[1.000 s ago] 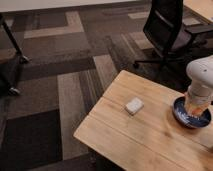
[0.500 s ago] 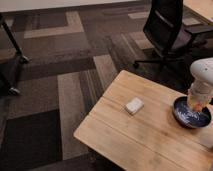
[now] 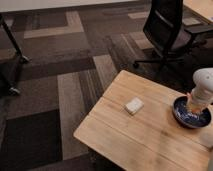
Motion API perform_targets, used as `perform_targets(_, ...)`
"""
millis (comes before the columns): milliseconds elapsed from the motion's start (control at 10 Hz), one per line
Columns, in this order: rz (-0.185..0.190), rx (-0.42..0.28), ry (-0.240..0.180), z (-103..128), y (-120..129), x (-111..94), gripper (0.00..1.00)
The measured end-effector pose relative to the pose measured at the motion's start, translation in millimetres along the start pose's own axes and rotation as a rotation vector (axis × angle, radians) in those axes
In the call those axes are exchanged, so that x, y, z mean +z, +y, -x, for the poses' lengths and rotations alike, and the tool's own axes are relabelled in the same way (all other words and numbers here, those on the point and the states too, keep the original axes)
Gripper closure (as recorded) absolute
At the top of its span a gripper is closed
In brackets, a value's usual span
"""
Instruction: Place the pepper in the ceramic bowl
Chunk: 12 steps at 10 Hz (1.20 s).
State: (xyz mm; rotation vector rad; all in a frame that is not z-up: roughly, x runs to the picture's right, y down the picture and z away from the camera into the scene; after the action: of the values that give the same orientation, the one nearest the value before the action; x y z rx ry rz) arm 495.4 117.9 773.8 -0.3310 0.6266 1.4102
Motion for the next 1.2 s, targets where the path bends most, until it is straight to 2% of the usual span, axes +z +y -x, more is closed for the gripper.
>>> perform_targets(200,0.004,0.015,-0.031,-8,0,11,0.98)
perform_targets(300,-0.001,0.007,-0.027,-14,0,14,0.92)
perform_targets(1000,0.0,0.005,-0.029,-12,1,13,0.92)
perform_targets(1100,-0.001,0.005,-0.029,-13,1,13,0.99)
perform_targets(1200,-0.001,0.005,-0.029,-13,1,13,0.96)
